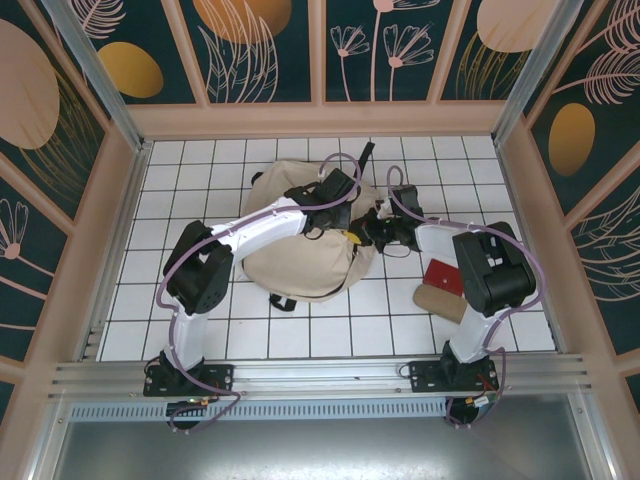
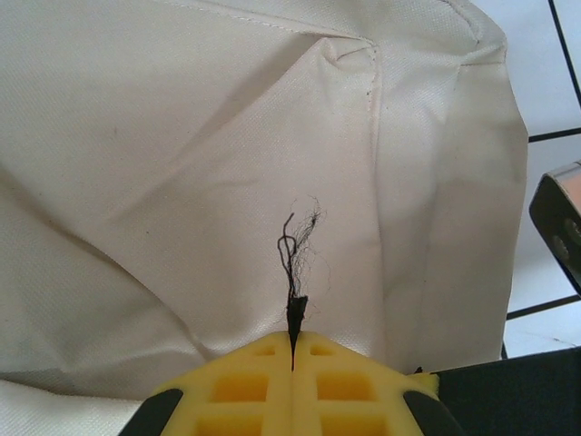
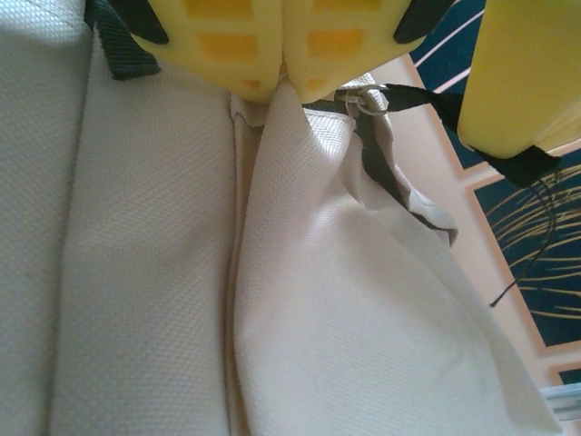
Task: Pack the student bag
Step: Unzip the student bag at the top-center of the table.
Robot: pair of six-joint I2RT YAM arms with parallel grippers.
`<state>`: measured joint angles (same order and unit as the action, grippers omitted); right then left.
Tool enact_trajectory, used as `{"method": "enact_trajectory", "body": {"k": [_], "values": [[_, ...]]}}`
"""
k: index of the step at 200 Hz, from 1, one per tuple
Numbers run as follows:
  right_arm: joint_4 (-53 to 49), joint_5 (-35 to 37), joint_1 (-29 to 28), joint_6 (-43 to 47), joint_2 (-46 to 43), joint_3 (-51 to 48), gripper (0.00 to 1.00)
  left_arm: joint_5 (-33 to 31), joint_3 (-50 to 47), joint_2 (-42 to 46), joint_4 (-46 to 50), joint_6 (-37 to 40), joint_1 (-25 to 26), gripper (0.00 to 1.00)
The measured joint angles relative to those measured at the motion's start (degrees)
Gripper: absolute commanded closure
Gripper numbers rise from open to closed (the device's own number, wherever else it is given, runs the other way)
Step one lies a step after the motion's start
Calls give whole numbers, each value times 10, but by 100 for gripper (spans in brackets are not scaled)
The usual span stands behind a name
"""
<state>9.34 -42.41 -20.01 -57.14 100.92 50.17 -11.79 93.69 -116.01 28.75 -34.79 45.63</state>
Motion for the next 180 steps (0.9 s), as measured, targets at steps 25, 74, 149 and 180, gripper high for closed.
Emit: {"method": "enact_trajectory", "body": {"k": [25,74,149,180], "values": [[-16,19,-3,17,0,3,100,-16,-10,0,1,0,-5,100],[-57,62,-5,48,0,5,100,-55,-78,7,-2,1,-55,100],[-84,104,0,76,-5,5,100,-115,-113,73,-4,13,-134,100],[-110,120,7,104,-5,24,100,-121,-132,85,-5,14,-150,100]]}}
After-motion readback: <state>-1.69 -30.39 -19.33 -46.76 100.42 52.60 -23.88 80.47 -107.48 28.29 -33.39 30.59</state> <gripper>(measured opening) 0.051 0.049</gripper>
